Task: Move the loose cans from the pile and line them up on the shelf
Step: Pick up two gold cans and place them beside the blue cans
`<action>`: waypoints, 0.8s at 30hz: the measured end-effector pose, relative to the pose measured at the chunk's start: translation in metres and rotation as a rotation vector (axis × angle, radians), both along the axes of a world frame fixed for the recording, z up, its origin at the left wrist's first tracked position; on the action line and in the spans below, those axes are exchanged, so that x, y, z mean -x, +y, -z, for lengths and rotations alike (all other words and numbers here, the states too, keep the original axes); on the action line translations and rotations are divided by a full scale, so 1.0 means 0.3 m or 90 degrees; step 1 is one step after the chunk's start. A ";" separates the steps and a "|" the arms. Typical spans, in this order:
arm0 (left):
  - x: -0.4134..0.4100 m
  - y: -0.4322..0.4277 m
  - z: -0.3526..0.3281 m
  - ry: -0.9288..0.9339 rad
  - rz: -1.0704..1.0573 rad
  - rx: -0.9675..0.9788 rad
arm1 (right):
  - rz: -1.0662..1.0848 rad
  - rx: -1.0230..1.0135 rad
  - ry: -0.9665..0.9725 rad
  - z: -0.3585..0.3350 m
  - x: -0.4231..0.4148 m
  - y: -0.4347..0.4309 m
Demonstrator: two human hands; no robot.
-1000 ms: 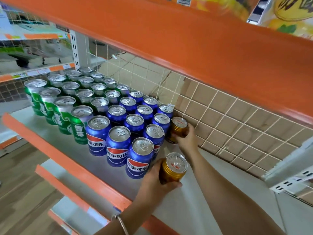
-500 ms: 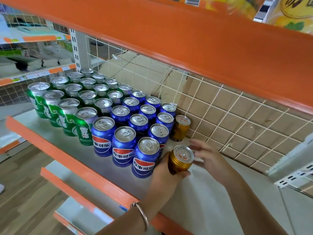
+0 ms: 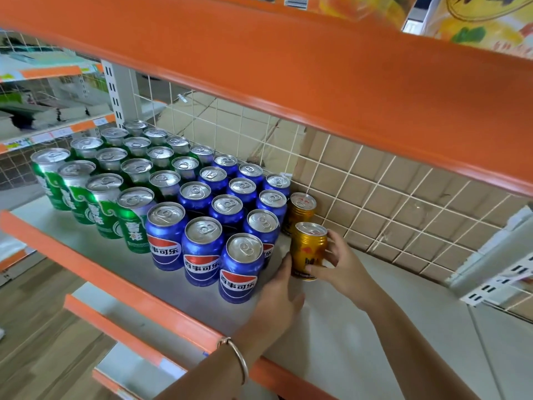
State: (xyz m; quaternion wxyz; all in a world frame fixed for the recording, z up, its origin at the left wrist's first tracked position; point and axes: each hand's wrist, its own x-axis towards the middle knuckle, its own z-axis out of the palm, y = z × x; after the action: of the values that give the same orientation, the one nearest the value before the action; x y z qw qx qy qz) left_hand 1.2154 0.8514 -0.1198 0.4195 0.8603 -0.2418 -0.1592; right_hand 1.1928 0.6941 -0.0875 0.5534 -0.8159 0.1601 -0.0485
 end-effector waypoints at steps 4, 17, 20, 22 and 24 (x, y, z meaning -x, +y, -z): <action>-0.011 0.006 -0.006 -0.026 -0.015 -0.011 | 0.008 0.061 0.018 0.049 -0.015 0.026; -0.023 0.013 0.001 0.030 -0.042 0.086 | 0.094 0.080 -0.095 0.039 -0.146 0.084; -0.019 0.012 0.001 0.038 -0.058 0.125 | 0.139 0.107 -0.118 0.073 -0.160 0.099; -0.019 0.009 0.003 0.036 -0.064 0.142 | 0.161 0.115 -0.119 0.089 -0.169 0.112; -0.018 0.007 0.006 0.034 -0.081 0.158 | 0.185 0.133 -0.109 0.103 -0.175 0.123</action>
State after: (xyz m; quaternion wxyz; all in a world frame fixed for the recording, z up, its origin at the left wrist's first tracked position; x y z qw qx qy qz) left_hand 1.2208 0.8535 -0.1216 0.5384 0.8108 -0.1933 -0.1239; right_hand 1.2452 0.7311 -0.1183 0.4644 -0.8301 0.2228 -0.2139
